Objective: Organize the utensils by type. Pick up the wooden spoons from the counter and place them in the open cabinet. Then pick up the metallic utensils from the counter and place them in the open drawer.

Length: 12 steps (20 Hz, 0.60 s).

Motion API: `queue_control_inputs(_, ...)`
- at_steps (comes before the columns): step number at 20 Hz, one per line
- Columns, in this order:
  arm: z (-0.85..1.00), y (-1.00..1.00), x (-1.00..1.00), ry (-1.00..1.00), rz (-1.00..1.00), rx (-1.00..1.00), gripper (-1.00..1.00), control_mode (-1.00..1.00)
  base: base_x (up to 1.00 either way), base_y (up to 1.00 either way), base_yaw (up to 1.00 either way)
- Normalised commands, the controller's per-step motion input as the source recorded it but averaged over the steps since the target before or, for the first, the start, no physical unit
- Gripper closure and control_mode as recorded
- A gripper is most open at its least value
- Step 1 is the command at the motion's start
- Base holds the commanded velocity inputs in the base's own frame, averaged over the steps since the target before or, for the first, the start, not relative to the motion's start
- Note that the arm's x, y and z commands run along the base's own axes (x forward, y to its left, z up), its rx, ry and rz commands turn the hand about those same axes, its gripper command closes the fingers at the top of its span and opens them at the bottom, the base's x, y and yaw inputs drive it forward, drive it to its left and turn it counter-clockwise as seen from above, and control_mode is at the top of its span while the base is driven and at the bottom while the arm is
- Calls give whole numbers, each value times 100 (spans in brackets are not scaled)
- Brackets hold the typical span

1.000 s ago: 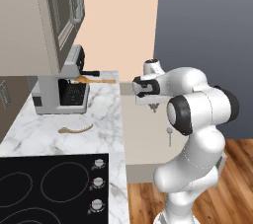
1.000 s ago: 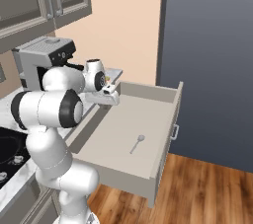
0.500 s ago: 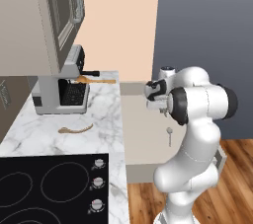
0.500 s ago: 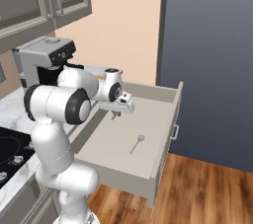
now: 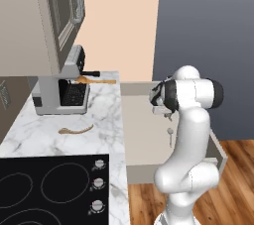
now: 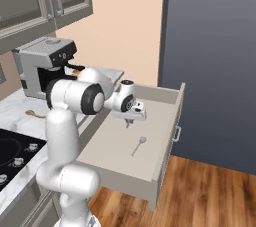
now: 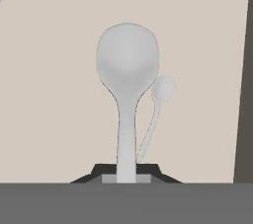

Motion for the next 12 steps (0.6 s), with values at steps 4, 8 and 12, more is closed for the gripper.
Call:
queue_control_inputs(4, -56, -27, 59, 0, 9, 2, 100, -100, 0, 0, 0)
queue_control_inputs(8, -57, -12, 57, -3, 9, 3, 100, -100, 0, 0, 0)
queue_control_inputs(12, -53, 0, 59, -4, 7, 3, 100, -100, 0, 0, 0)
